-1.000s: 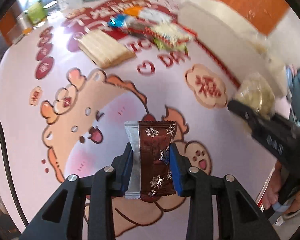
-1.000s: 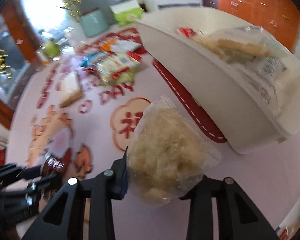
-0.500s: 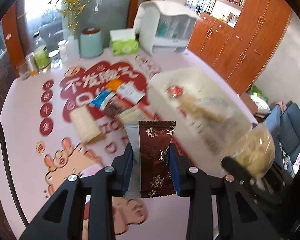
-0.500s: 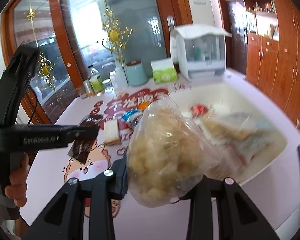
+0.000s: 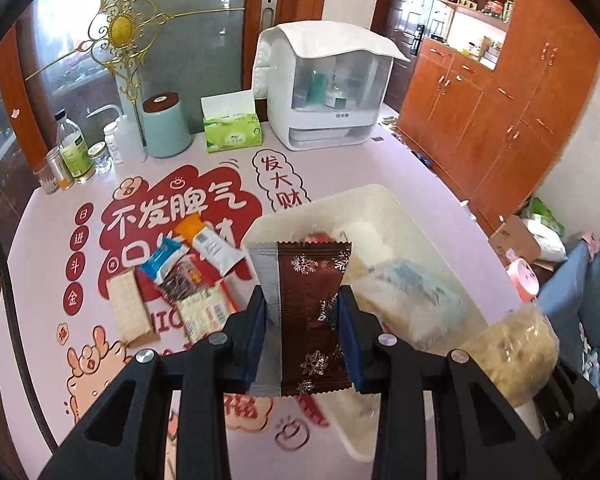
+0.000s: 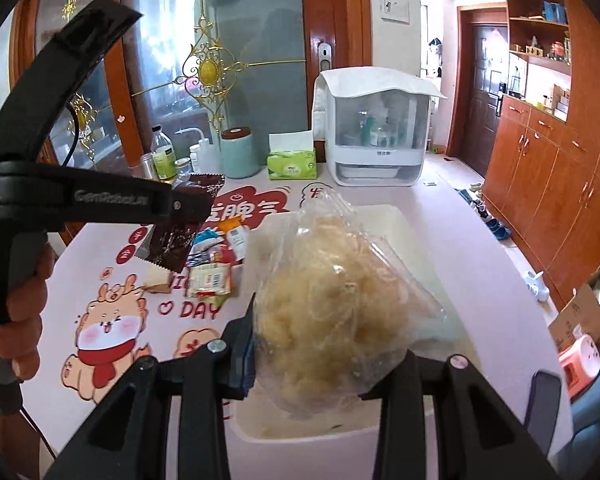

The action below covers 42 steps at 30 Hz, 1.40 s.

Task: Organize snacks
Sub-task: 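Carry both snacks over the white tray and open both tools, then move both open tools back over the remaining snack pile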

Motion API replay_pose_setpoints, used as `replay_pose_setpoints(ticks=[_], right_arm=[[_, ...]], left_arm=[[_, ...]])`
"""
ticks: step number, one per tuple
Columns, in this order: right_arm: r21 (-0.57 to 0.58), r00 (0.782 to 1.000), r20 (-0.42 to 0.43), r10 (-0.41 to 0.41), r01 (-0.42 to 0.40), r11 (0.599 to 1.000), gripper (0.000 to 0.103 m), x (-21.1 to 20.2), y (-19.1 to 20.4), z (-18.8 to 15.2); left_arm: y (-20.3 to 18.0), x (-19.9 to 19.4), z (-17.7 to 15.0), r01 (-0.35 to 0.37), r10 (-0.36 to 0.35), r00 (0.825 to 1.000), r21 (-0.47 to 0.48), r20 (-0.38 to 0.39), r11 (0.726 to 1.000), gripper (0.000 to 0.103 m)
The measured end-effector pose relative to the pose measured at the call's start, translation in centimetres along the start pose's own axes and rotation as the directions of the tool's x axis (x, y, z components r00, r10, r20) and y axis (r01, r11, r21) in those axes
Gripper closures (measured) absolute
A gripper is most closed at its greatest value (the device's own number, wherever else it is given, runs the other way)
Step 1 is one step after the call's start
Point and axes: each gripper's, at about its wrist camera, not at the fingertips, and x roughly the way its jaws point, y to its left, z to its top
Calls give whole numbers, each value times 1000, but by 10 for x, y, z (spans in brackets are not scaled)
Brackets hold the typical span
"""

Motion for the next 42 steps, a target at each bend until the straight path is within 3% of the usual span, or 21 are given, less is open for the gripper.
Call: replay_pose_setpoints(ticks=[5,6,7,9,12,22,33,42], right_arm=[[-67,1000,-10,-9,8,998,64,15,-17,17],[-79,1000,-17,-11,10,997,61,19,-21,20],[-89,1000,-24,-15,13,996,57,24,-24,22],[-97,999,-41,-22,18,995,38,31,-30,23],[-82,999,-39,-22,19,996,33,36,-41,21],[-26,998,-57,35,-37,999,33,35,-56,7],[8,997,-68,35,-34,999,33,24,-60,-11],[15,996,-51,75,-74,997,33,15,-49,-5]], left_arm=[[-20,25,21,-62,62,998,2,-19,998,66],[-22,30,22,-70,70,997,9,-26,998,49],[-24,34,23,-80,81,996,15,-38,997,23],[-27,38,22,-112,113,993,12,-33,994,10],[-25,43,14,-128,128,991,-2,-48,992,10],[-6,44,-29,-180,173,980,-68,-101,981,10],[26,8,-75,-235,221,968,-127,-115,964,10],[76,-38,-91,-327,312,944,-210,-103,921,10]])
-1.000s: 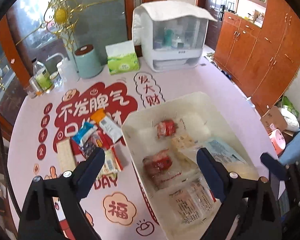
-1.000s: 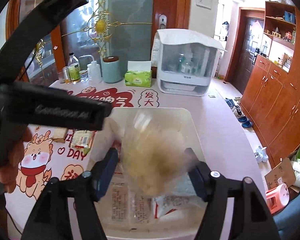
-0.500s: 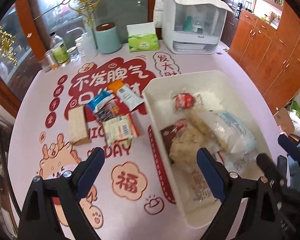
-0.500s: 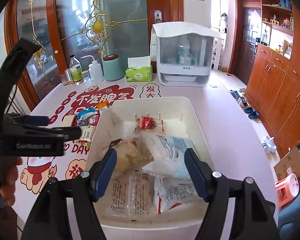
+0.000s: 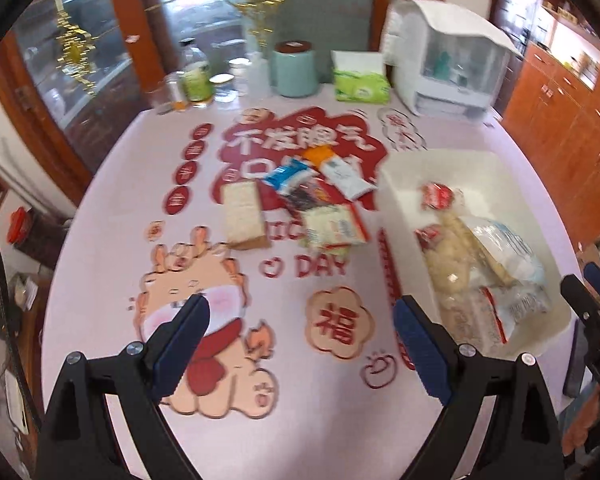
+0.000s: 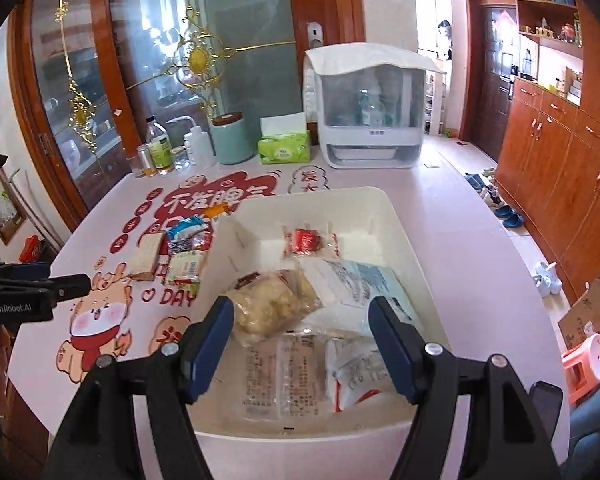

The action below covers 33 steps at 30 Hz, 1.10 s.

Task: Organize snacks
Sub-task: 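Move both open tools back over the remaining snack pile, then grasp the beige wafer bar with the left tool while the right grasps the orange-white bar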

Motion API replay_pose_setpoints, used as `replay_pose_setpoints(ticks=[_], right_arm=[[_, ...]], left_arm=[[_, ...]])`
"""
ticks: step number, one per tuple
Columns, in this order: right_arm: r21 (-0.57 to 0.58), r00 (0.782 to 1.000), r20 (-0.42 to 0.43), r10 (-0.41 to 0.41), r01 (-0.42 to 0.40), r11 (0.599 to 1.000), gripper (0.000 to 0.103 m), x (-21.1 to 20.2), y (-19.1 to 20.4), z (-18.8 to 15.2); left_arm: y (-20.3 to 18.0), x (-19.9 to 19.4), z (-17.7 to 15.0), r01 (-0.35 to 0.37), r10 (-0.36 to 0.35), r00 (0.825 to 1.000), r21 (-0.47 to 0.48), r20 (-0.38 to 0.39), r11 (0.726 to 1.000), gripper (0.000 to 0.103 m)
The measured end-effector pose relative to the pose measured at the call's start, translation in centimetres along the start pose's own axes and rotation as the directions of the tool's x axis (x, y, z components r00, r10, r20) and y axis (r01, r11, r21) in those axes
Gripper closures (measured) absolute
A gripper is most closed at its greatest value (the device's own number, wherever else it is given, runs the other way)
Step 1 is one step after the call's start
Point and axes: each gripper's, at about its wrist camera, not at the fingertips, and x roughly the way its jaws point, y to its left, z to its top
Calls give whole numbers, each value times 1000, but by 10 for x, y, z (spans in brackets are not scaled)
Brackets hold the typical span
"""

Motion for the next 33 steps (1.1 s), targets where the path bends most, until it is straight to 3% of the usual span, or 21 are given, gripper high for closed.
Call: replay_pose_setpoints(ticks=[9,14,18,22,25,29,33], right_arm=[[-100,995,39,90,-86,991,33,-3,47,40],[-141,989,19,147,-143,980,33,7,78,89],[-189,992,7,127,-123,974,33,23,101,137],[-238,993,-42,113,-120,964,33,56,129,183],[-246,989,-108,104,-127,961,33,94,144,205],[-230,962,-255,98,-159,960,33,170,159,219],[-266,925,-379,5,-115,957,33,242,166,208]], left_arm=[[55,-30,34,-93,95,991,-22,94,995,10],[76,-28,81,-83,81,989,9,127,997,10],[85,-14,121,-81,74,986,40,152,996,10],[92,18,153,-63,54,989,54,141,997,9],[93,59,166,-53,48,995,54,89,997,9],[99,127,166,-58,58,998,2,-12,998,9],[106,182,152,-74,67,992,-60,-104,995,9]])
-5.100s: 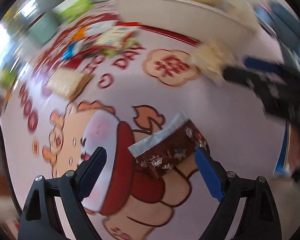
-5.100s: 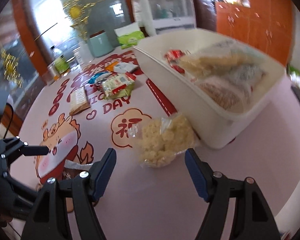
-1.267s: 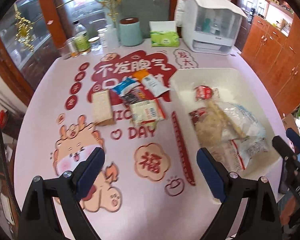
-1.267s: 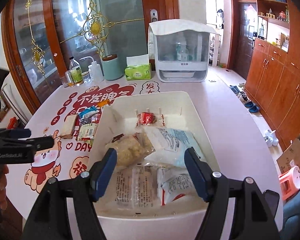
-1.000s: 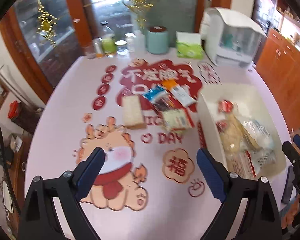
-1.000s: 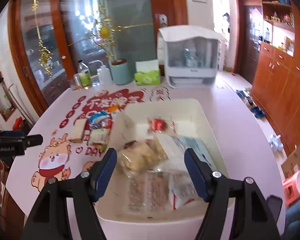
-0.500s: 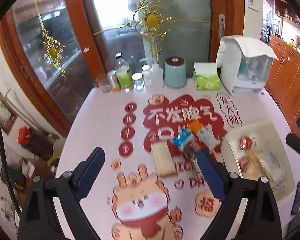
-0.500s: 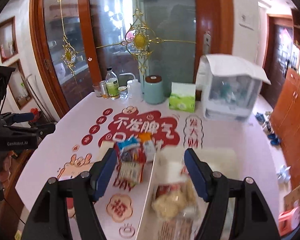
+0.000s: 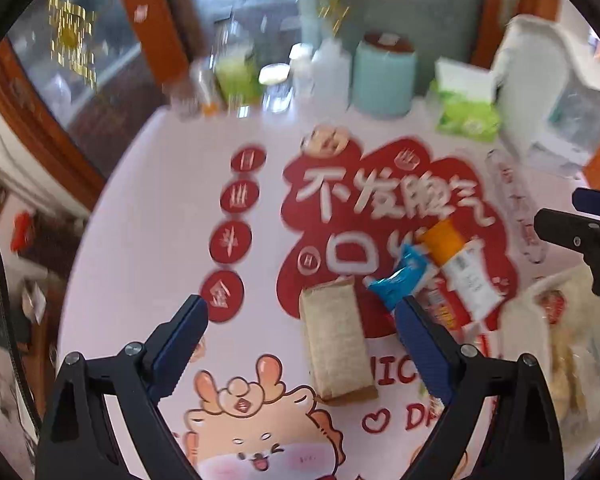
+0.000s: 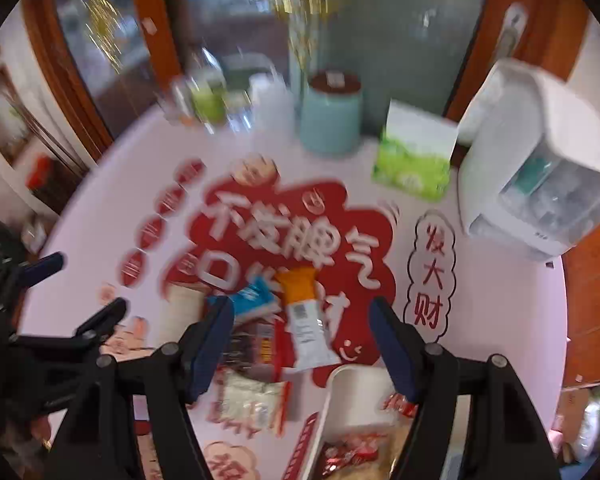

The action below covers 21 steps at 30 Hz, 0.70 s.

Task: Organize snacks
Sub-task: 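Grasp the beige wafer bar with the left tool while the right grasps the orange-white bar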

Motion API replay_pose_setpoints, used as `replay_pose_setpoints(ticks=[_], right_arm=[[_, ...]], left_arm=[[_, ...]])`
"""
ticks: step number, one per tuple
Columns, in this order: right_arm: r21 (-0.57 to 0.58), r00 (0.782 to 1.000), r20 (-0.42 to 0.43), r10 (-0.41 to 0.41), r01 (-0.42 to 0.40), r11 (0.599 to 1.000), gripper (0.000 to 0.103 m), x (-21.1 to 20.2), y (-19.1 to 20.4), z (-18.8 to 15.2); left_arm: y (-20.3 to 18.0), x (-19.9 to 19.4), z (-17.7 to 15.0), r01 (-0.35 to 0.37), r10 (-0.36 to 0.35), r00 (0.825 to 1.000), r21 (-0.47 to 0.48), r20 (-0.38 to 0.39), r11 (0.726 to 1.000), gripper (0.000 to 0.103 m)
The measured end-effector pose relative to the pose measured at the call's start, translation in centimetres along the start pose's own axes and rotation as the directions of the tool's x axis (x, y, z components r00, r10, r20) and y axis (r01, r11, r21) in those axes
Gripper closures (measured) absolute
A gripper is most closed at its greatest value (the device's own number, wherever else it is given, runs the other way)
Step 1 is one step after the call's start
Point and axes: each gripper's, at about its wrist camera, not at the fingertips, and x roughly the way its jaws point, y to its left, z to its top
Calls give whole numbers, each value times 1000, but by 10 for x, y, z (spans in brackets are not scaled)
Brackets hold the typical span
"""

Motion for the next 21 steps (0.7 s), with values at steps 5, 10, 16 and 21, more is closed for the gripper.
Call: replay_pose_setpoints(ticks=[5,10,16,21], right_arm=[[-14,980,-198,-14,11,1000,33,86,-3,8],[3,947,-322,-13,14,1000,35,136,-6,2],[11,905,-425,7,-2,1000,44,171,-4,-5],[48,881,-471,41,-21,999,54,188,-2,-10]], left_arm=[[4,65,-19,13,-23,992,-84,-128,996,9],[4,98,-33,15,-37,981,-114,-192,993,9],[1,116,-40,7,-35,974,-127,-224,992,9],[-1,118,-41,38,-72,971,-148,-228,988,12]])
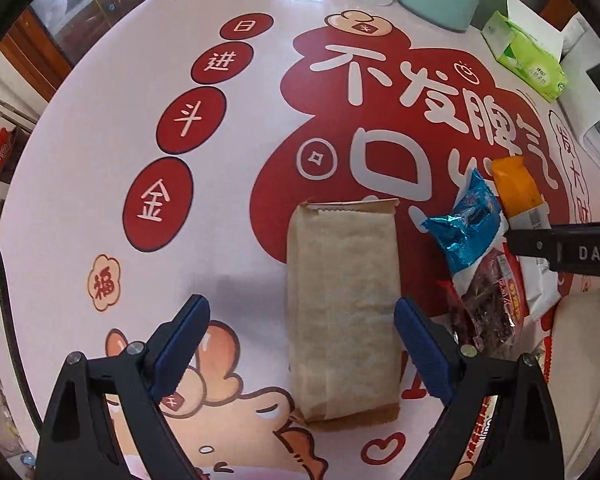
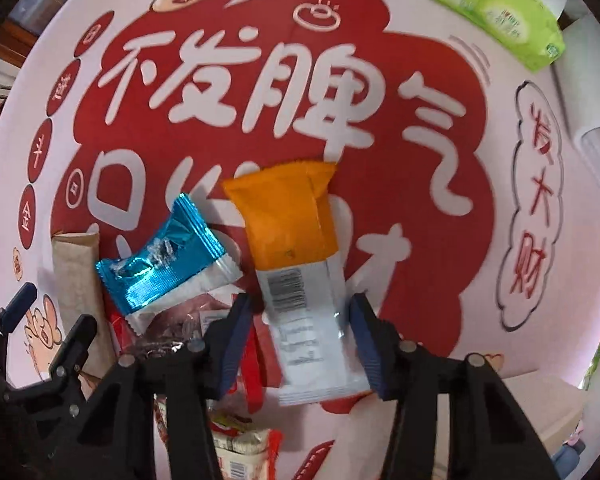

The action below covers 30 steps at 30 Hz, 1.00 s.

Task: Organize snacks
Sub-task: 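Grasp the beige wafer bar with the left tool while the right grasps the orange-white bar, then carry both bars into the white tray and open both tools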

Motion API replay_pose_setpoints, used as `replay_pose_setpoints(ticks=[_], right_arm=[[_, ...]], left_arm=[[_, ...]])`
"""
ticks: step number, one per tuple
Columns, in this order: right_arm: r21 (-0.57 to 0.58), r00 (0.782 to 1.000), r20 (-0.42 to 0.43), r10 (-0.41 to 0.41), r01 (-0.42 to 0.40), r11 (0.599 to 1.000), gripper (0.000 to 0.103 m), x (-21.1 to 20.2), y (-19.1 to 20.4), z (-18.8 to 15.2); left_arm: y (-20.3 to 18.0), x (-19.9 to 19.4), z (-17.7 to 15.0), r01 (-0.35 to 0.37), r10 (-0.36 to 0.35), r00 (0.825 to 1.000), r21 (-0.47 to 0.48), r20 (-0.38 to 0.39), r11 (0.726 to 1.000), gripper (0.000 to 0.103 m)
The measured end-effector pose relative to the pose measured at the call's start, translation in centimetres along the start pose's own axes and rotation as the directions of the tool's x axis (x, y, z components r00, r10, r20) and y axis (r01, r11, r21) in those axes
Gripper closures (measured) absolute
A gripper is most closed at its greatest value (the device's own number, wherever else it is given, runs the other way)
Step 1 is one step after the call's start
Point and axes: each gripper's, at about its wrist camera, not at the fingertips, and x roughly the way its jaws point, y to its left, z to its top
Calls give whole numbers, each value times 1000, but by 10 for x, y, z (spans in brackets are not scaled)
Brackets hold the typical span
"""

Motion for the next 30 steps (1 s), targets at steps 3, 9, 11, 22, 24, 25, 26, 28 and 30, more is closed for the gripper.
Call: replay_pose_setpoints(ticks=[3,9,11,22,24,25,26,28,30], right_arm=[[-15,1000,1,-4,4,1000,62,0,3,0],[-48,1000,24,-6,8,999,67,-6,14,-6],[-54,999,41,-9,11,998,70,-9,15,-11],[-15,988,150,39,-37,999,72,-50,21,-61],[1,981,183,68,-69,998,72,-64,18,-72],[9,975,204,89,-93,996,72,-72,17,-78],[17,966,233,111,-118,993,72,-84,16,-88],[26,949,276,154,-167,986,72,-102,12,-104],[30,922,326,209,-230,973,72,-122,8,-123]], left_arm=[[-1,4,0,59,-59,998,-13,-29,998,24],[-17,7,-6,-2,3,1000,40,-25,999,39],[-23,4,-8,-8,9,1000,58,-6,998,50],[-11,-27,-26,30,-31,998,33,48,999,51],[-9,-45,-28,36,-39,996,39,80,999,51],[-8,-56,-29,44,-48,994,42,99,998,51],[-4,-65,-29,52,-57,992,45,111,998,51],[-1,-89,-38,76,-84,986,55,146,996,51],[-2,-107,-42,83,-94,980,68,175,994,51]])
